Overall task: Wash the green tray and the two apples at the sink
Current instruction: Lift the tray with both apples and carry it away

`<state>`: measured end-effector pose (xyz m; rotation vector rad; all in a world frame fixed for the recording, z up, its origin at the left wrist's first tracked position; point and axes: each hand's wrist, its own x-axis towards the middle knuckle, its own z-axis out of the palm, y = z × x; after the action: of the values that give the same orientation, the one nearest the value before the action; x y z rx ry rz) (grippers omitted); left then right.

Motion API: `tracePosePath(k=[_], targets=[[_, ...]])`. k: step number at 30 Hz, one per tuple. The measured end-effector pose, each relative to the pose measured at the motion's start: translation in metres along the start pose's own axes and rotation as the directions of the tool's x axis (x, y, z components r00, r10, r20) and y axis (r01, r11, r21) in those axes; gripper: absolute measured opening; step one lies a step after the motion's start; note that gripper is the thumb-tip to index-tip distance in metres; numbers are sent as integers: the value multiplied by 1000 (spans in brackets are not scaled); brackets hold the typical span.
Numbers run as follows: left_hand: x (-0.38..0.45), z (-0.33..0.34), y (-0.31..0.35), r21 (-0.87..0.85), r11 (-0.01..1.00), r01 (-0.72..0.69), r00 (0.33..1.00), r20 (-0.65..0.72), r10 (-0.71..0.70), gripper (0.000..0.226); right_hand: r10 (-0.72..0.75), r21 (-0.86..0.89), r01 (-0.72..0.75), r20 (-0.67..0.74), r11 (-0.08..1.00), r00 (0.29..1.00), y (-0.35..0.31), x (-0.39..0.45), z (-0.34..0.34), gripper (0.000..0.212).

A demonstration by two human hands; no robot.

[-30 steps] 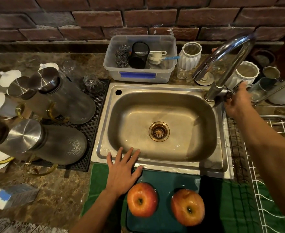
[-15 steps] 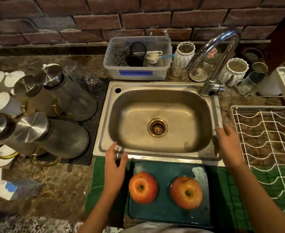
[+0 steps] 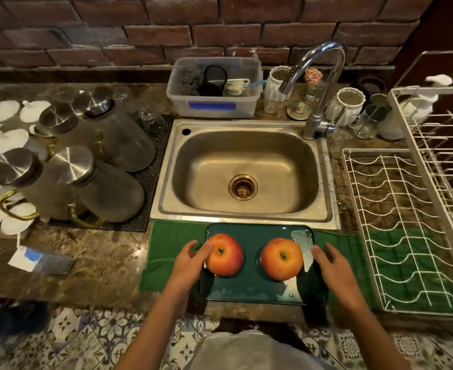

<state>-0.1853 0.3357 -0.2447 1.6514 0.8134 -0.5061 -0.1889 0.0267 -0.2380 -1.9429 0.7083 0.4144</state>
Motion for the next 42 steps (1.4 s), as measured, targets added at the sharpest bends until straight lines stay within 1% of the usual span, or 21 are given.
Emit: tracePosePath(k=[2,4,6,10,12,15,20,23,28,31,33,35,40,41,42], targets=[[-5,0,-3,-31,999,37,998,44,-36,75,51,48,-52,12,998,999,3,-6,5,73],[-10,-3,-1,-72,994,83,994,79,-77,71,97,69,-98,21,993,995,5,-9,8,82],[-10,-8,3,-104,986,129,985,124,-116,66,122,38,-124,31,992,992,3,-10,9,90],[-3,-14,6,-102,977,189,965,203,-166,76,145,-18,-143,114,989,983,-4,-11,10,106],[-1,-15,6,-108,972,209,956,232,-180,79,140,-35,-136,135,990,981,-5,-10,10,108],[3,-17,4,-116,968,224,948,257,-188,75,141,-26,-138,161,990,977,-8,-11,11,111],[0,-16,7,-147,960,239,941,280,-192,68,156,35,-162,144,986,977,-10,-12,12,112],[-2,-15,8,-161,956,247,939,283,-195,72,148,74,-156,111,985,983,-8,-13,13,111],[-3,-12,13,-189,949,251,943,270,-196,82,138,97,-148,99,984,985,-12,-14,12,114],[-4,-12,23,-207,948,241,948,258,-185,85,129,83,-137,100,987,987,-23,-11,6,113],[-7,-12,33,-217,948,231,952,253,-174,87,126,64,-132,100,989,987,-32,-10,2,108],[-12,-12,46,-220,951,216,956,247,-160,85,119,73,-128,105,989,987,-44,-8,-4,93],[-24,-11,88,-235,959,157,968,229,-102,73,67,102,-78,107,992,992,-81,-5,-23,57],[-26,-11,98,-247,958,144,969,230,-87,70,58,101,-69,105,993,993,-90,-5,-28,53],[-29,-10,108,-254,959,128,971,230,-69,68,47,94,-56,103,994,994,-98,-4,-34,58]])
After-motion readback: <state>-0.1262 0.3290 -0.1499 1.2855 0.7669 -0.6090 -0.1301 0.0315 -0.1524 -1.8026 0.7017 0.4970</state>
